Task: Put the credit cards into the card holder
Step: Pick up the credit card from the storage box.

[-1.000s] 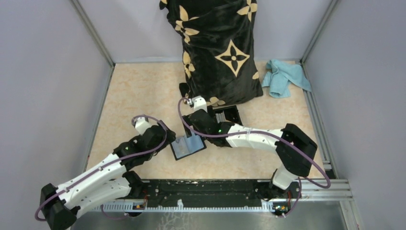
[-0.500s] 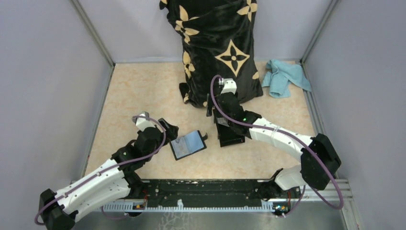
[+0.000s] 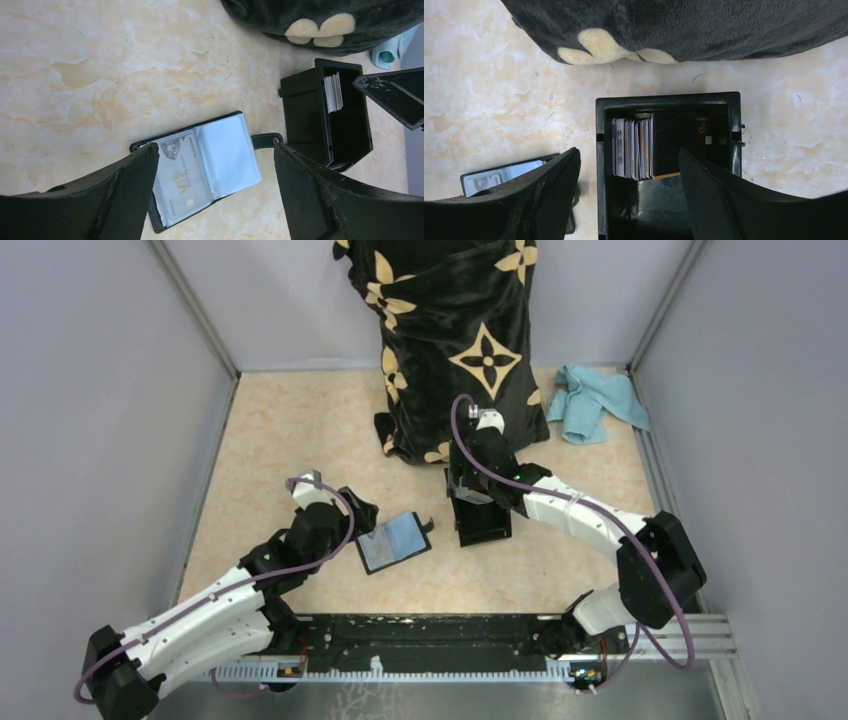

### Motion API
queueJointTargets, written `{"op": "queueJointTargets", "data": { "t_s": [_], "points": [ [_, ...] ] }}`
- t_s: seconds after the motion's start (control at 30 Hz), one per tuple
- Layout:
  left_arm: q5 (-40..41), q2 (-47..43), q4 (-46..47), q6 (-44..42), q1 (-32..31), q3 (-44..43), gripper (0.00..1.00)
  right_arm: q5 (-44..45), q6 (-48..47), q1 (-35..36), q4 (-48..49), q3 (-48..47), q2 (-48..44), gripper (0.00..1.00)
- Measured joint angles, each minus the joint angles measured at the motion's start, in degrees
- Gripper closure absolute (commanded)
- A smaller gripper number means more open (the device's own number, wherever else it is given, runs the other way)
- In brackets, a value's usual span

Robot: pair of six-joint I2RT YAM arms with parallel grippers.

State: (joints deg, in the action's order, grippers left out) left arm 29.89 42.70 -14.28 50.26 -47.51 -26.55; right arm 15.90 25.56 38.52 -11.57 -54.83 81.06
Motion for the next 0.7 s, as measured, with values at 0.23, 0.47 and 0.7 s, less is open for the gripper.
{"op": "queueJointTargets", "data": {
  "t_s": [0.23, 0.47, 0.7],
  "points": [
    [-1.0, 0.0, 1.5, 0.0, 0.0, 0.0, 0.11, -5.0, 1.1, -3.6, 0.1, 0.7, 1.5, 0.29],
    [-1.5, 0.8, 2.5, -0.6, 0.0, 0.0, 0.13, -10.3, 2.2, -7.2, 0.7, 2.8, 2.5, 0.30],
    [-1.8, 1.4, 2.8, -0.8, 0.0, 0.0, 0.14, -13.7, 2.7, -7.9, 1.3, 2.8, 4.0, 0.32]
  ]
}}
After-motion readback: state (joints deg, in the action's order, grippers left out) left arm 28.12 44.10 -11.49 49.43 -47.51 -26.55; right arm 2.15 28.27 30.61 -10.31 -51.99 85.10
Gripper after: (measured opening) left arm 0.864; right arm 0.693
